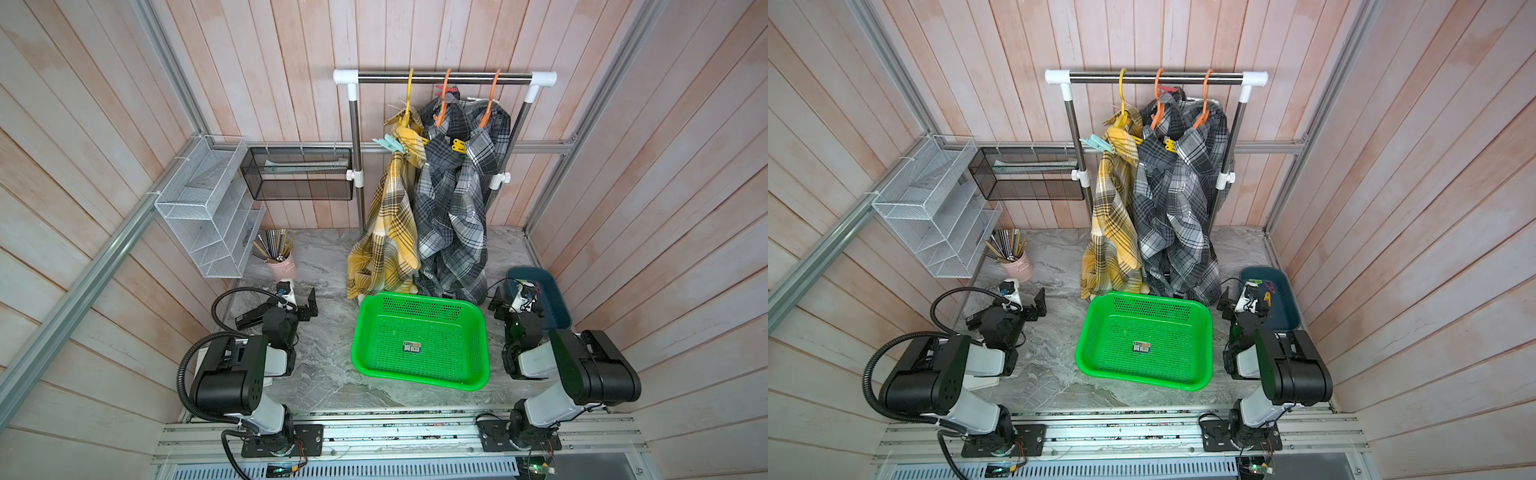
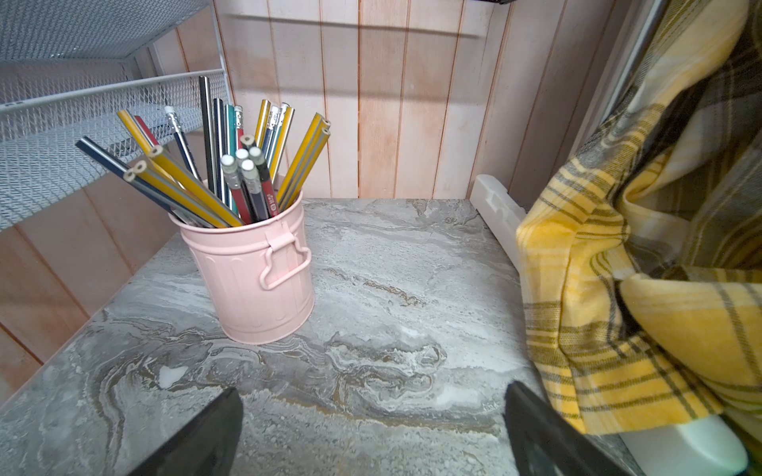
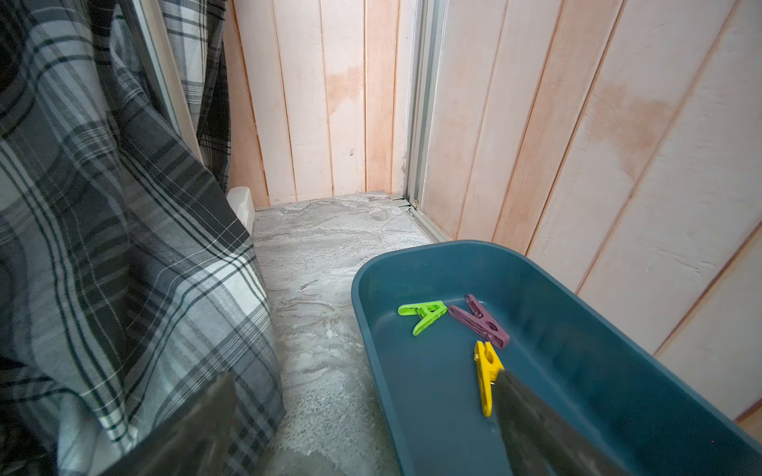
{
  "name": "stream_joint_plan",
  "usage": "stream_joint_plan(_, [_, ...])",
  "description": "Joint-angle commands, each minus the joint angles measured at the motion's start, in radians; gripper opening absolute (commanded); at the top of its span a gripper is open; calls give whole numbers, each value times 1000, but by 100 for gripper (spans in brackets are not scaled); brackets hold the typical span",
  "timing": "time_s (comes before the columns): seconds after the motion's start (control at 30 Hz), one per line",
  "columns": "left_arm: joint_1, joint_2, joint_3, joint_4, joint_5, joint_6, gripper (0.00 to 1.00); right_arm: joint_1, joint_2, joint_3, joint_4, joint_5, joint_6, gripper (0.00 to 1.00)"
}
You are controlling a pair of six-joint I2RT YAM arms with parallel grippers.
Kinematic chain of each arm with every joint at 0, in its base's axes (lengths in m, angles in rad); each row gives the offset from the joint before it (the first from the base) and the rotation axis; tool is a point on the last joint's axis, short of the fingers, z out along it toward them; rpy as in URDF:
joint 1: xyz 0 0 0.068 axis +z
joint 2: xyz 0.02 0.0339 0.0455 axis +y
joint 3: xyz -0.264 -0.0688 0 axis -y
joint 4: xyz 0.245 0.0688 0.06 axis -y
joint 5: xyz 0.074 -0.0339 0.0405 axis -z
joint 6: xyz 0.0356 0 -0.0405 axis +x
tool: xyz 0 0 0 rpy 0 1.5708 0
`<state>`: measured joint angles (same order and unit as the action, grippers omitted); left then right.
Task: Remove the clothespins securing long-sleeve shirts to the hanger
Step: Pick up the hanger from the clothesline.
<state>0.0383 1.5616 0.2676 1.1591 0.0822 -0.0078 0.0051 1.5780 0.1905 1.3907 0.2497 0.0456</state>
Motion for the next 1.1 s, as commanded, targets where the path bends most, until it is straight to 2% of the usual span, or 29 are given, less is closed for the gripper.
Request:
stream_joint_plan(0.0, [1, 5, 9, 12, 12, 1, 100, -2, -5, -2, 13, 2, 9, 98])
stream_joint_plan(0.33, [-1, 3, 9, 13, 8, 3, 100, -1, -6, -2, 16, 4, 8, 98])
stream_joint_plan(0.4, [-5, -16, -1, 17, 18, 8, 100, 0, -14, -12, 32, 54, 24, 98])
stream_joint_plan(0.43, [-5, -52, 10, -26, 31, 12, 100, -4, -37, -24, 24, 65, 37, 98])
stream_joint_plan(0.5, [-5, -153, 66, -222, 3, 3, 100, -2, -52, -62, 90, 45, 24, 98])
stream_joint_plan(0.53, [-3, -209, 101, -313, -23, -17, 100, 20, -65, -75, 117, 86, -3, 98])
stream_joint_plan(0.57, [6, -253, 117, -352, -31, -56, 100, 69, -113, -62, 64, 212, -27, 98])
stream_joint_plan(0.6, [25, -303, 122, -366, -14, -113, 100, 110, -196, -12, -87, 309, -45, 98])
stream_joint_plan(0.67, [64, -375, 155, -438, 56, -201, 100, 107, -348, 202, -613, 294, 63, 98])
stream_joint_plan(0.7, [83, -397, 197, -508, 97, -241, 100, 89, -392, 311, -816, 246, 133, 98])
stream_joint_plan(0.73, [98, -406, 249, -596, 146, -273, 100, 85, -417, 388, -918, 212, 165, 98])
stream_joint_plan(0.8, [117, -393, 328, -694, 239, -313, 100, 82, -464, 481, -1006, 174, 284, 98])
stream_joint_plan(0.83, [123, -385, 350, -695, 270, -348, 100, 70, -499, 508, -1050, 73, 284, 98])
stream_joint_plan(0.9, [145, -385, 342, -626, 316, -430, 100, 19, -565, 483, -1009, -92, 293, 98])
stream_joint_plan(0.97, [180, -378, 311, -494, 366, -510, 100, -27, -631, 454, -992, -191, 354, 97])
stream_joint_plan(1.0, [195, -367, 315, -469, 399, -535, 100, -31, -656, 468, -1028, -199, 366, 97])
stream_joint_plan(1.07, [199, -339, 378, -532, 442, -529, 100, -22, -663, 552, -1177, -209, 370, 97])
